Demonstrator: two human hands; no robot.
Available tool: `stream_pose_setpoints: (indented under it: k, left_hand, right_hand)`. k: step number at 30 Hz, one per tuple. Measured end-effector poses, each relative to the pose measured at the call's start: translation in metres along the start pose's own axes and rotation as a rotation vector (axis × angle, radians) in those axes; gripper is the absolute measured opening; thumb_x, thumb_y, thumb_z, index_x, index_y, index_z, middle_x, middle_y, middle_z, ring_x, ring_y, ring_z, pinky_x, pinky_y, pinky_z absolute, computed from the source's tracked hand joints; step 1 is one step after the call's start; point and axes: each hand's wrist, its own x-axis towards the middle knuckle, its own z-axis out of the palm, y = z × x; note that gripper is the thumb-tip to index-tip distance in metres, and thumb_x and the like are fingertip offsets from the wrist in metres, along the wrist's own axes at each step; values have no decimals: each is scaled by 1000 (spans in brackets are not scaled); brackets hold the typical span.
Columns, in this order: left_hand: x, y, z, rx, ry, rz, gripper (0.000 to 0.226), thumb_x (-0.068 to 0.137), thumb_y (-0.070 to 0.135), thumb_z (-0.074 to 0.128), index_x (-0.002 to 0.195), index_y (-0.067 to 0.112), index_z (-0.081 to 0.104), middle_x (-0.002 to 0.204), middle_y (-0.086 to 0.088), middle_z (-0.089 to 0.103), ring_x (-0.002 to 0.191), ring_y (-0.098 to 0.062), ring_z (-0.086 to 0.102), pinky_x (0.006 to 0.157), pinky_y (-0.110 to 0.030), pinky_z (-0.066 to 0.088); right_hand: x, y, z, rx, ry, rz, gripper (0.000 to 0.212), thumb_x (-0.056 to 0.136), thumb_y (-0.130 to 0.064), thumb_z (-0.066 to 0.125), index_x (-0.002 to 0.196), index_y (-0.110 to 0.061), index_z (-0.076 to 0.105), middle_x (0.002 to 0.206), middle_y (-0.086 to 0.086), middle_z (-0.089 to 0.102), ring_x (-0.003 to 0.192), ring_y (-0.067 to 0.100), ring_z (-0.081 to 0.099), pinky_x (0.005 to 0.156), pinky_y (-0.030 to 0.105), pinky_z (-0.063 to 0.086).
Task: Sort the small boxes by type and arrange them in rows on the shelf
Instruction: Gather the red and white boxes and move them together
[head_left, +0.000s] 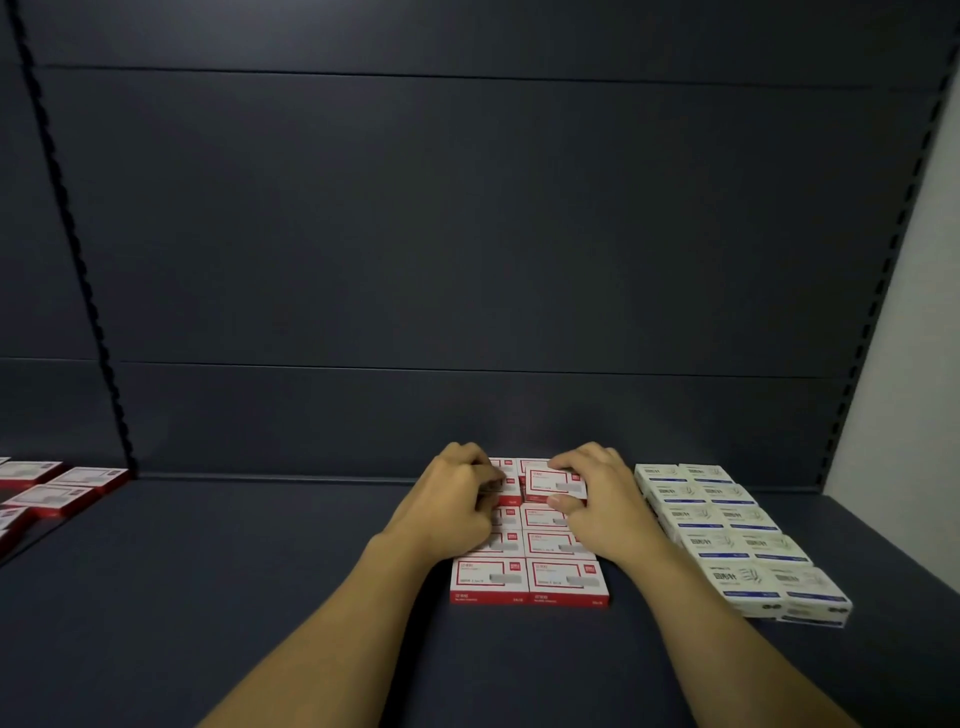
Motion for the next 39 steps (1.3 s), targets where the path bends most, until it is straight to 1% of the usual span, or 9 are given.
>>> stream_pose_setpoints:
  k: [3, 9, 14, 20, 24, 31, 35, 37, 39]
  left_hand:
    - [0, 0, 0, -1, -1, -2, 42, 95, 20, 60, 136, 16, 59, 131, 7, 48, 121, -8, 43, 100, -24, 43]
    - [0, 1, 0, -17, 7, -6, 39, 96, 22, 59, 135, 16, 59, 132, 7, 48, 121, -8, 43, 101, -24, 44]
    - [0, 0, 1, -14, 13, 5, 40, 96, 23, 58, 135, 15, 60, 131, 6, 49, 121, -8, 43, 101, -26, 45]
    - [0, 0, 1, -16, 22, 16, 40, 95, 25, 59, 134, 14, 61, 129, 6, 50, 120, -8, 43, 102, -29, 46]
    - [1, -1, 2, -20, 18, 12, 42, 94, 27, 60, 134, 14, 60, 128, 7, 50, 119, -8, 43, 101, -28, 46]
    - [2, -1, 4, -30, 10, -17, 45, 93, 33, 62, 135, 19, 57, 129, 8, 47, 118, -6, 44, 101, -29, 47]
    - [-3, 1, -6, -52, 65, -31, 43, 93, 29, 60, 135, 19, 58, 128, 8, 49, 117, -7, 44, 101, -28, 45]
    - [-13, 1, -14, -65, 119, -77, 40, 94, 25, 58, 134, 18, 59, 127, 7, 51, 118, -8, 44, 101, -27, 43]
    - [-25, -1, -25, -38, 143, -122, 37, 95, 23, 57, 131, 17, 61, 125, 5, 54, 118, -10, 47, 100, -26, 43]
  right_hand:
    - [0, -2, 1, 5, -14, -6, 42, 89, -19, 72, 128, -24, 59, 122, -10, 48, 119, 8, 43, 99, 22, 36]
    - [0, -2, 3, 10, -33, -21, 42, 89, -20, 72, 128, -26, 59, 120, -12, 47, 117, 6, 42, 102, 24, 39]
    - [1, 0, 5, 2, -45, -27, 41, 90, -22, 71, 129, -26, 60, 121, -12, 46, 116, 6, 41, 100, 21, 36]
    - [3, 3, 6, -31, -46, -39, 40, 90, -28, 70, 129, -24, 63, 121, -14, 44, 117, 5, 38, 106, 22, 34]
    - [2, 0, 6, -39, -33, -58, 45, 89, -30, 70, 132, -26, 58, 121, -13, 45, 120, 6, 38, 107, 26, 36]
    - [3, -1, 6, -51, -19, -44, 45, 85, -31, 75, 126, -26, 57, 121, -13, 47, 120, 8, 41, 106, 29, 39]
    - [4, -13, -2, -56, 23, -73, 49, 81, -36, 76, 125, -29, 57, 122, -14, 48, 119, 9, 39, 104, 29, 34]
    - [0, -23, -5, -22, 54, -85, 48, 81, -37, 76, 124, -28, 58, 122, -13, 50, 118, 9, 40, 103, 29, 32]
    - [-4, -33, -7, -28, 40, -128, 45, 83, -39, 73, 124, -27, 58, 122, -13, 51, 119, 10, 41, 102, 30, 31]
